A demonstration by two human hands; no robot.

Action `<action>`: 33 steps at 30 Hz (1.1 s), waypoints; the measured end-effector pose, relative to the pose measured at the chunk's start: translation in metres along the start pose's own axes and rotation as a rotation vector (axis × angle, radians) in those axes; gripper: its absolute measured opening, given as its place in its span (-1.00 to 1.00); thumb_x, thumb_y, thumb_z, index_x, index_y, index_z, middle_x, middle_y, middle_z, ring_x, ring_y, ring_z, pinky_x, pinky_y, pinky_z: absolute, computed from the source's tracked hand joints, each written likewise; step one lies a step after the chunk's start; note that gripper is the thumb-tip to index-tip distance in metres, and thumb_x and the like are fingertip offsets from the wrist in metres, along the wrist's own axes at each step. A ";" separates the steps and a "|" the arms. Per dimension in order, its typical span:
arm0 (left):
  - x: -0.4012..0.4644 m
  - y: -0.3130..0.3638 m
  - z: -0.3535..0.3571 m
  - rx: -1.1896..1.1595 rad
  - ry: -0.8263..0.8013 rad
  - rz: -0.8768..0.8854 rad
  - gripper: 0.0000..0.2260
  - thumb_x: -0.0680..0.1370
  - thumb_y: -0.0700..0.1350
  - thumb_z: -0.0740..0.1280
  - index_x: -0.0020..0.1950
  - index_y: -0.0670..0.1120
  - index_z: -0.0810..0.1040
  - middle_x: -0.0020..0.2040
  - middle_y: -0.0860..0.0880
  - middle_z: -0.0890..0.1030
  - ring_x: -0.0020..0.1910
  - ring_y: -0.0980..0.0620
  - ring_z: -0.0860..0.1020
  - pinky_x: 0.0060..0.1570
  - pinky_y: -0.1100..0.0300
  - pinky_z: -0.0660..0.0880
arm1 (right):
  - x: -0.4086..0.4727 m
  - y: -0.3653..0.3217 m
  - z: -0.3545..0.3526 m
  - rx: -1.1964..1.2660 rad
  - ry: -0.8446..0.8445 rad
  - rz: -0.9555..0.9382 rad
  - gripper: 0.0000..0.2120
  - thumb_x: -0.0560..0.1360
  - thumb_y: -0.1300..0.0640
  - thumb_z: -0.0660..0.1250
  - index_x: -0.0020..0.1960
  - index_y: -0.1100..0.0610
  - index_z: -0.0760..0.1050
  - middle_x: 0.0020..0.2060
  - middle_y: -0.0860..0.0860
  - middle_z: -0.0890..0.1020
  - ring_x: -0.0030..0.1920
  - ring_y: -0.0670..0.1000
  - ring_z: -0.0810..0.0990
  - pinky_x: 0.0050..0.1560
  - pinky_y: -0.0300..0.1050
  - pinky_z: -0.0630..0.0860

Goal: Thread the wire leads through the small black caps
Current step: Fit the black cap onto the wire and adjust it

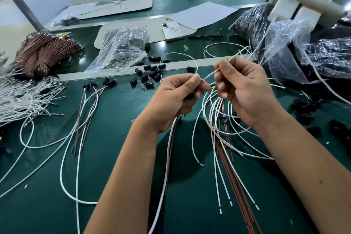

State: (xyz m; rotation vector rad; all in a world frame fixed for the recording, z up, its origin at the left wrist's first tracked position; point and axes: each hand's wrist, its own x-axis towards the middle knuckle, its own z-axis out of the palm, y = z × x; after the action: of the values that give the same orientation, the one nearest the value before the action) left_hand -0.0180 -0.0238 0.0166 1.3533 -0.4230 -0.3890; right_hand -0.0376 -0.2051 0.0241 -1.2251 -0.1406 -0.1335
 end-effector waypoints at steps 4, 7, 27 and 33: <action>0.000 0.000 0.000 -0.018 0.014 -0.020 -0.69 0.71 -0.13 0.17 -0.07 -0.18 0.65 -0.31 -0.03 0.45 -0.48 0.14 0.16 -0.54 0.33 0.10 | -0.001 0.000 0.001 0.000 -0.001 -0.003 -0.85 0.65 0.19 0.30 -0.05 0.22 0.57 -0.31 0.04 0.59 -0.37 -0.05 0.49 -0.43 -0.24 0.42; -0.001 0.001 0.000 -0.040 0.033 -0.049 -0.68 0.72 -0.13 0.16 -0.08 -0.18 0.65 -0.31 -0.03 0.47 -0.47 0.13 0.17 -0.54 0.34 0.11 | -0.001 -0.001 0.001 -0.006 0.006 -0.003 -0.85 0.66 0.20 0.29 -0.04 0.23 0.56 -0.30 0.05 0.59 -0.37 -0.04 0.49 -0.43 -0.24 0.42; -0.003 0.011 -0.024 -0.198 0.670 0.048 -0.79 0.56 -0.19 0.33 -0.29 -0.08 0.48 -0.40 0.03 0.38 -0.50 0.12 0.20 -0.58 0.27 0.12 | 0.009 -0.011 -0.024 0.488 0.205 0.094 -0.68 0.69 -0.08 0.20 -0.03 0.12 0.57 -0.34 -0.03 0.39 -0.38 -0.10 0.25 -0.45 -0.28 0.23; -0.013 0.017 -0.060 -0.546 1.049 0.217 -0.76 0.58 -0.18 0.24 -0.29 -0.05 0.37 -0.40 0.06 0.29 -0.51 0.13 0.14 -0.58 0.27 0.08 | 0.011 -0.015 -0.029 0.667 0.260 0.080 -0.65 0.69 -0.11 0.19 -0.08 0.11 0.56 -0.37 -0.05 0.34 -0.40 -0.11 0.19 -0.48 -0.28 0.18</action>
State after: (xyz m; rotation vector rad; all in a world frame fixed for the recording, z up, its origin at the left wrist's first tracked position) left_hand 0.0012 0.0363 0.0231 0.8040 0.3948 0.3837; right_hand -0.0279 -0.2377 0.0299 -0.5395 0.0886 -0.1582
